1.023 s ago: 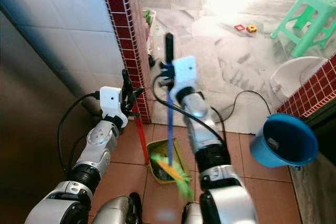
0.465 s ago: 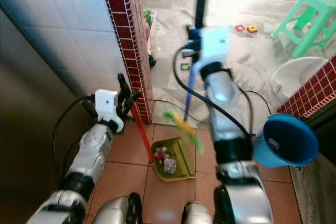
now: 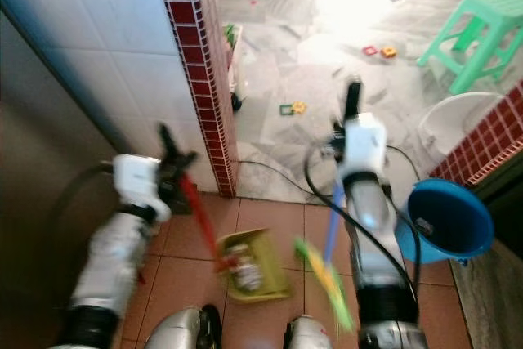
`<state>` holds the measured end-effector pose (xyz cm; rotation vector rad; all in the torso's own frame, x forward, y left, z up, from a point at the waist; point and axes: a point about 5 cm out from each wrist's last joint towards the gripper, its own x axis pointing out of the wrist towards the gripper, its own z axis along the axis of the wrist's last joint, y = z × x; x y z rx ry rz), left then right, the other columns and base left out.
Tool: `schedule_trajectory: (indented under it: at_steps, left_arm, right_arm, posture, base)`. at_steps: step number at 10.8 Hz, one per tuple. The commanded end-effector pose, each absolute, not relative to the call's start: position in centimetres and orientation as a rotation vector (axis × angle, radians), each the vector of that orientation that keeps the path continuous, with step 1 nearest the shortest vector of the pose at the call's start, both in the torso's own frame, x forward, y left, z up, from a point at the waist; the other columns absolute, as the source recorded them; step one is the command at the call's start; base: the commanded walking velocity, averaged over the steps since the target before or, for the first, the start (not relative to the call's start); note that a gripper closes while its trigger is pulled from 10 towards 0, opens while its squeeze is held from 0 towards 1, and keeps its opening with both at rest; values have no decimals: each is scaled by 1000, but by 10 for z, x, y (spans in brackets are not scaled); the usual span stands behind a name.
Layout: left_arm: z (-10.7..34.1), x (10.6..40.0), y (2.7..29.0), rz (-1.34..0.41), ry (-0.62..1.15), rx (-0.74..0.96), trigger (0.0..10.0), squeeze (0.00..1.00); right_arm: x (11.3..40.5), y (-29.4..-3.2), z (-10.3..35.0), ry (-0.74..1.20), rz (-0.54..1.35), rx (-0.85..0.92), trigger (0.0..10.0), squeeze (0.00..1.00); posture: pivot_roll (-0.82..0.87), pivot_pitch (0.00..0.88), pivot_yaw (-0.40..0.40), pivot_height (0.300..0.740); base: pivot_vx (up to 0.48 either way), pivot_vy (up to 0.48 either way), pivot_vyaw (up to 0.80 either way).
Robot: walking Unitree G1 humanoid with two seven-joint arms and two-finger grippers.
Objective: Sweep floor
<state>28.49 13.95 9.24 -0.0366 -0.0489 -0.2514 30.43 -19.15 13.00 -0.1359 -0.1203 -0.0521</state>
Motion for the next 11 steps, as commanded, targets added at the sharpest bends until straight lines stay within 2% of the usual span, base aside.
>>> schedule_trajectory:
  at_steps: [1,4,6,9,11]
  left_arm:
    - [110,285,146,-232,-121,-30,10000,0]
    - [110,283,137,-299,-99,-18,10000,0]
    - [105,269,124,-315,-66,-56,10000,0]
    - [100,264,138,-233,-44,-68,10000,0]
    - [103,265,143,-192,-55,-82,10000,0]
  right_arm:
    - [307,-198,141,-156,-89,-142,10000,0]
    - [320,-204,143,-109,-96,-118,10000,0]
    - [319,-189,148,-134,85,-183,10000,0]
    - [318,-195,148,-155,-13,-123,10000,0]
    - [310,-188,141,-165,-35,-107,10000,0]
  posture:
    - [-101,0,69,740]
    - [-92,0,55,740]
    - [-93,0,107,740]
    - [-59,0,49,740]
    - [-56,0,41,740]
  base:
    - [0,0,0]
    - [0,0,-717]
    - [0,0,-669]
    - [0,0,0]
    - [0,0,0]
